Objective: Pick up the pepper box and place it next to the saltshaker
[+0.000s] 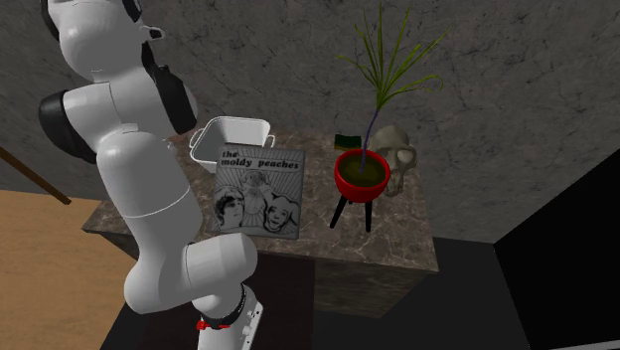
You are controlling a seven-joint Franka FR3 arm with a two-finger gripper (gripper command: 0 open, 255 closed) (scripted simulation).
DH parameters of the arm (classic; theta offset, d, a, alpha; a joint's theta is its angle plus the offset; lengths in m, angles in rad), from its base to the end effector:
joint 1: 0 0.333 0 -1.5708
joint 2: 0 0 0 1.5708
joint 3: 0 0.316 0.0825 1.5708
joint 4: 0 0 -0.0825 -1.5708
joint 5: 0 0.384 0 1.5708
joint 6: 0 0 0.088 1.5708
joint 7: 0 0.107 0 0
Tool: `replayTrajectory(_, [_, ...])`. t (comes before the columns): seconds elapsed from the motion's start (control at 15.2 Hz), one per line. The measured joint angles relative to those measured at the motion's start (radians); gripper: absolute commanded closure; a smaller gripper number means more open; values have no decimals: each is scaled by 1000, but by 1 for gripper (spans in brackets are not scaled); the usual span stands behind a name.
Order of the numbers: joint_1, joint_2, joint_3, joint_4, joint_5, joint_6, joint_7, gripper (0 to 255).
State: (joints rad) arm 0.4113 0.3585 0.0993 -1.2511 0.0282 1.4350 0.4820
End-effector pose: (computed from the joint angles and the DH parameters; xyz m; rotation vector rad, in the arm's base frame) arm 0.5648 0.3070 0.5479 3.1020 0.0415 -0.2833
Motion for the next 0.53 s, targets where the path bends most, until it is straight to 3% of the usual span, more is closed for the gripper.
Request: replayTrajectory(0.53, [1,-14,1,-123,2,112,-2,255])
